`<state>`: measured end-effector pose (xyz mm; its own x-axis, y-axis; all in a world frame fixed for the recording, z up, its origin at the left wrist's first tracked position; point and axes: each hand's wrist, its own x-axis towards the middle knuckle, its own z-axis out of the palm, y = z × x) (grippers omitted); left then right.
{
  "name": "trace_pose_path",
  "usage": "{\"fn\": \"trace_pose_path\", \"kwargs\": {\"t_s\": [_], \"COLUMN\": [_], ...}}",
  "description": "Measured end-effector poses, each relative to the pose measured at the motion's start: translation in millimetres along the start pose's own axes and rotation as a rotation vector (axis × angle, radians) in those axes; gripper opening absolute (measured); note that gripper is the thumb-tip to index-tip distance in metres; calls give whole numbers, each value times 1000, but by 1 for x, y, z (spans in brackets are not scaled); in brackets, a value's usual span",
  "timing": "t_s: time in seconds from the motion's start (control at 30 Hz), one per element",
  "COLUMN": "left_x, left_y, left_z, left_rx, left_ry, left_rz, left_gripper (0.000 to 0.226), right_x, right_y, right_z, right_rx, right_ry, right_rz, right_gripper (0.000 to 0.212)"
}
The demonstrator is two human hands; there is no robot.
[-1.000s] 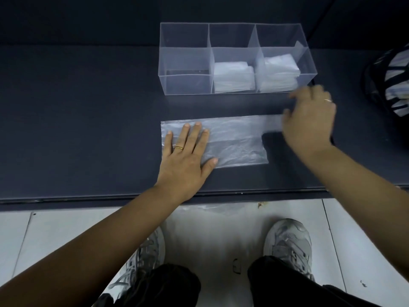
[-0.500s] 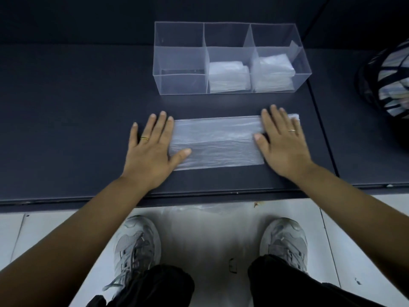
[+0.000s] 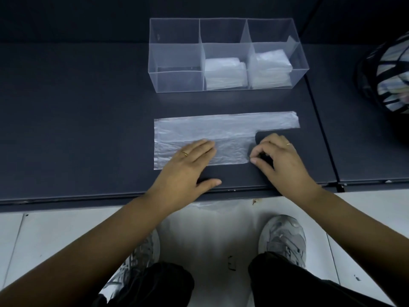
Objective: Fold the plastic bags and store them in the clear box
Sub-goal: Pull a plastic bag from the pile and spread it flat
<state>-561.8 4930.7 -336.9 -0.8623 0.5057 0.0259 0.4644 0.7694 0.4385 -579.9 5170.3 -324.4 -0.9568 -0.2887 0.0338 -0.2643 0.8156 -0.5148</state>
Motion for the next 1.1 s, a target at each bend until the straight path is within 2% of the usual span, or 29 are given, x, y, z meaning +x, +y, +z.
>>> {"fn": "trace_pose_path", "kwargs": {"t_s": [0.1,0.2,0.27,0.3,0.37,0.43,0.47,0.5,0.53,0.6,0.67,0.73,0.83,0.93,1.03,1.1], "left_x": [0,3,5,6,6,7,7,7,7,6,3,-1,-7,-8,-7,-7], "left_y": [-3,-4,-4,-5,-6,-6,-6,-5,-3,-2,-7,-18,-40,-61,-75,-76], "left_z": [1,0,-1,-2,-4,-8,-9,-10,-12,-16,-22,-30,-46,-55,-58,-57], "left_rx": [-6,-13,-12,-22,-48,-62,-67,-72,-77,-89,-122,-210,-473,-667,-714,-661], "left_ry": [55,143,206,225,225,208,200,193,187,170,153,170,234,283,339,420], "left_rz": [-35,-61,-60,-60,-68,-78,-86,-97,-106,-112,-109,-181,-436,-638,-745,-784], "left_gripper": [63,49,35,30,26,26,26,26,26,26,25,24,18,16,8,12], "right_x": [7,15,19,20,18,16,16,16,16,21,28,34,44,51,57,60], "right_y": [1,1,2,3,-1,-17,-26,-35,-42,-44,-37,-21,1,9,11,12], "right_z": [0,-18,-29,-32,-36,-33,-27,-19,-9,5,4,-5,-20,-18,-12,-10], "right_rx": [-57,171,225,200,81,-31,-99,-179,-245,-279,-177,27,293,420,449,410], "right_ry": [-95,-209,-266,-259,-134,-72,-90,-124,-154,-132,-72,-64,-100,-58,-16,-24], "right_rz": [1,102,154,159,127,10,-70,-147,-199,-199,-112,13,222,344,403,417], "right_gripper": [7,21,22,19,9,55,73,83,83,57,21,3,9,14,15,15]}}
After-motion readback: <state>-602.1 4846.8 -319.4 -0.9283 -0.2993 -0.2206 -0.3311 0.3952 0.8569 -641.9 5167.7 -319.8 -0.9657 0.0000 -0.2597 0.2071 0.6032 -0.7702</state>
